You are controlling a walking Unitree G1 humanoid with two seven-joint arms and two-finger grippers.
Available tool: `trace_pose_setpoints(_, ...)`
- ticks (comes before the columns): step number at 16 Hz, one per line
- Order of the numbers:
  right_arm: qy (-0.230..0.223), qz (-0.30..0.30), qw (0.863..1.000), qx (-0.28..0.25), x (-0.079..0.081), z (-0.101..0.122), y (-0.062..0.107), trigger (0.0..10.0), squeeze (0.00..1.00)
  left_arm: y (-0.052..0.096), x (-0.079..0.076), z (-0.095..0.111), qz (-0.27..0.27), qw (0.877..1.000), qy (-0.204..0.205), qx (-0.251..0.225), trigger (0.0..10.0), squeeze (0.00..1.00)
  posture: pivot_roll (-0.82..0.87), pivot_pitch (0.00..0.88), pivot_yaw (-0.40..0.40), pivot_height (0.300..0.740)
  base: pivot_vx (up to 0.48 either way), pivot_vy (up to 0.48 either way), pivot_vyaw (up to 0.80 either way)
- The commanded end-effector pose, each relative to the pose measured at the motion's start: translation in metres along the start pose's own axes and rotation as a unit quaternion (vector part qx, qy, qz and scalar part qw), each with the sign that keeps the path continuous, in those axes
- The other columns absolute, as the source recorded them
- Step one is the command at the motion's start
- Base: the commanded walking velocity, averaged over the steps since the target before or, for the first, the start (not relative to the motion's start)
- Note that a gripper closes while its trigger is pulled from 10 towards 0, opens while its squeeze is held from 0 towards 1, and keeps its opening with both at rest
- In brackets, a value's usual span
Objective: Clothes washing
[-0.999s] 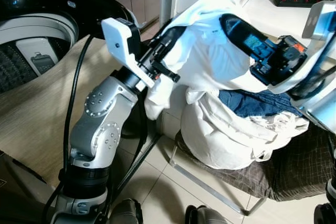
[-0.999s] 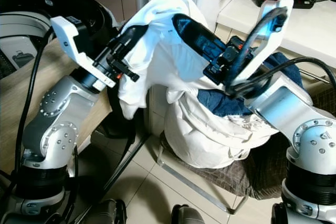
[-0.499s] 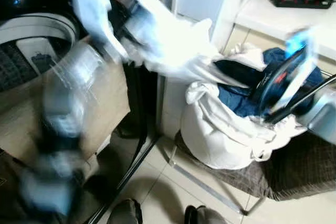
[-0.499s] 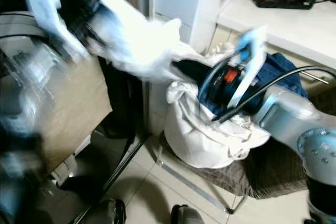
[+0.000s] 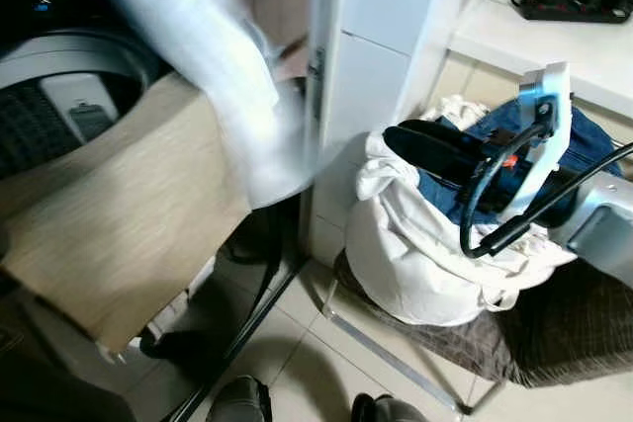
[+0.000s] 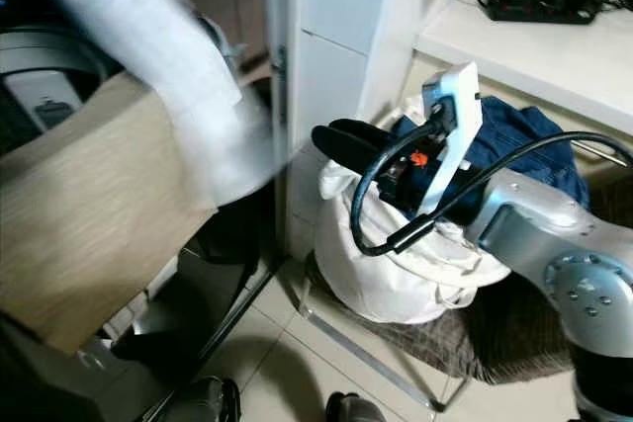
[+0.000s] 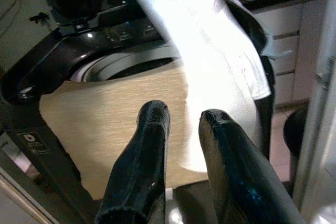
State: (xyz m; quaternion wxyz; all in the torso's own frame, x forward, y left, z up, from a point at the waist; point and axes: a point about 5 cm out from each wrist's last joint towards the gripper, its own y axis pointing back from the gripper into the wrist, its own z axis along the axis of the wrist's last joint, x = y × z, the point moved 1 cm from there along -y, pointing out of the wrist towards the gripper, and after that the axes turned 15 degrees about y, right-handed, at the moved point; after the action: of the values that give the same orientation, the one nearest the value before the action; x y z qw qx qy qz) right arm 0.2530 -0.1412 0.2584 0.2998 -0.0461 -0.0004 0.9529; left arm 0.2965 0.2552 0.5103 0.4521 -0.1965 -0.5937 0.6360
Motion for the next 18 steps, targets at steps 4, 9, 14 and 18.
trace_pose_setpoints(4,0.012,0.021,1.0,0.0,0.011,-0.004,-0.005,10.0,0.0,0.069,-0.053,-0.102,-0.166,0.943,-0.029,0.288,0.0,0.0,-0.08,0.041,-0.02,0.74,0.0,0.0,0.0)
trace_pose_setpoints(9,0.024,0.056,0.998,0.024,0.024,-0.013,-0.01,10.0,0.0,0.219,-0.077,-0.169,-0.276,0.715,0.043,0.64,10.0,0.0,-0.08,0.038,-0.02,0.74,0.0,0.0,0.0)
trace_pose_setpoints(14,0.029,0.074,0.996,0.037,0.029,-0.019,-0.01,10.0,0.0,0.2,-0.047,-0.168,-0.232,0.702,0.073,0.67,10.0,1.0,-0.07,0.043,-0.027,0.74,0.0,0.0,0.0)
trace_pose_setpoints(18,0.032,0.06,0.997,0.046,0.022,-0.022,-0.01,10.0,0.0,0.172,-0.03,-0.164,-0.193,0.748,0.046,0.633,10.0,1.0,-0.07,0.044,-0.027,0.74,0.0,0.0,0.0)
